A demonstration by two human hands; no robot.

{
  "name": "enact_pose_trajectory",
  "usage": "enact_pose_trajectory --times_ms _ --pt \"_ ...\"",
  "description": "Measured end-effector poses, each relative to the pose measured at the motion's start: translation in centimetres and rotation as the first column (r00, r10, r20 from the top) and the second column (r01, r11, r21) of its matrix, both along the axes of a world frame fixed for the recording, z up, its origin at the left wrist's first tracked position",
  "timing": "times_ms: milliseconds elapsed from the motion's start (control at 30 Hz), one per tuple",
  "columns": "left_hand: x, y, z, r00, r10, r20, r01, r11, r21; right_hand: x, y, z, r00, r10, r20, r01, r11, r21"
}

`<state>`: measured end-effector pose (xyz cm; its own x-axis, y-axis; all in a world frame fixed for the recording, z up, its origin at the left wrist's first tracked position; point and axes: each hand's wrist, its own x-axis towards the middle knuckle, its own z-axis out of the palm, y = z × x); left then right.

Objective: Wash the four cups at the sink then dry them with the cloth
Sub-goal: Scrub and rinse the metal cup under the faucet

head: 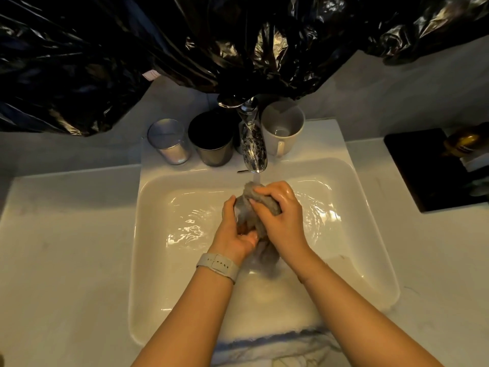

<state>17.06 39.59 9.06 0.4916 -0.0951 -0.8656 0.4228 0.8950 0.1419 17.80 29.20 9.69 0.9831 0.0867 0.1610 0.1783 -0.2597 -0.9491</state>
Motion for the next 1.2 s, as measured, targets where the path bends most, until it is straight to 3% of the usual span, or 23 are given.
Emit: enact_pose_trajectory --times_ms 233,333,433,500,667,700,767,867,933,967,1033,1100,1200 --pt "0.3 0.3 0.2 0.997 -0.001 0.079 -0.015 0.98 0.2 -1.4 -0.8 -1.1 0.994 -0.058 -0.089 0.058 0.998 0.0" --pt "-0.4 -0.6 0.1 0.992 -0.026 0.124 -0.009 0.963 0.27 -0.6 -0.1 -0.3 0.98 -0.093 -0.174 0.117 0.984 0.135" --pt "-0.8 -1.3 0.2 0.99 -0.039 0.133 -0.024 0.897 0.442 1.2 0.4 0.7 0.942 -0.071 -0.327 0.165 0.949 0.268" --pt "-0.9 -1.5 0.5 0.981 -0.064 0.183 -0.05 0.829 0.556 1.8 0.7 1.1 0.888 0.001 -0.46 0.166 0.933 0.321" --pt "-1.2 -1.1 0.6 0.961 -0.142 0.237 -0.08 0.678 0.73 2.4 1.4 0.9 0.63 0.095 -0.771 0.267 0.906 0.33" --pt "-1.2 -1.1 0.4 0.962 -0.149 0.228 -0.069 0.675 0.735 2.3 1.6 0.7 0.647 0.085 -0.758 0.261 0.909 0.324" --pt "-1.0 -1.0 0.6 0.971 -0.116 0.207 -0.066 0.706 0.706 1.6 2.1 0.2 0.764 0.013 -0.645 0.217 0.937 0.275" --pt "-0.2 -0.2 1.2 0.984 -0.119 0.133 0.021 0.817 0.577 -0.1 2.2 -0.1 0.952 -0.082 -0.296 0.118 0.987 0.107" --pt "0.0 0.2 1.4 0.979 -0.149 0.14 0.067 0.88 0.471 -0.2 1.5 -1.0 0.997 -0.059 -0.059 0.059 0.998 0.002" --pt "0.0 0.0 1.5 0.977 -0.149 0.149 0.066 0.887 0.457 0.1 1.3 -1.1 0.999 -0.028 -0.032 0.028 1.0 -0.002" --pt "-0.1 -0.5 1.7 0.979 -0.12 0.166 0.022 0.867 0.498 0.8 1.6 -0.8 0.991 -0.038 -0.129 0.049 0.995 0.09" --pt "-0.4 -0.8 1.7 0.975 -0.094 0.199 -0.046 0.798 0.601 1.7 2.1 0.1 0.945 -0.028 -0.327 0.104 0.971 0.215" --pt "-0.8 -0.2 1.4 0.954 -0.208 0.218 -0.044 0.618 0.785 3.8 1.9 0.8 0.777 0.109 -0.62 0.096 0.953 0.287"
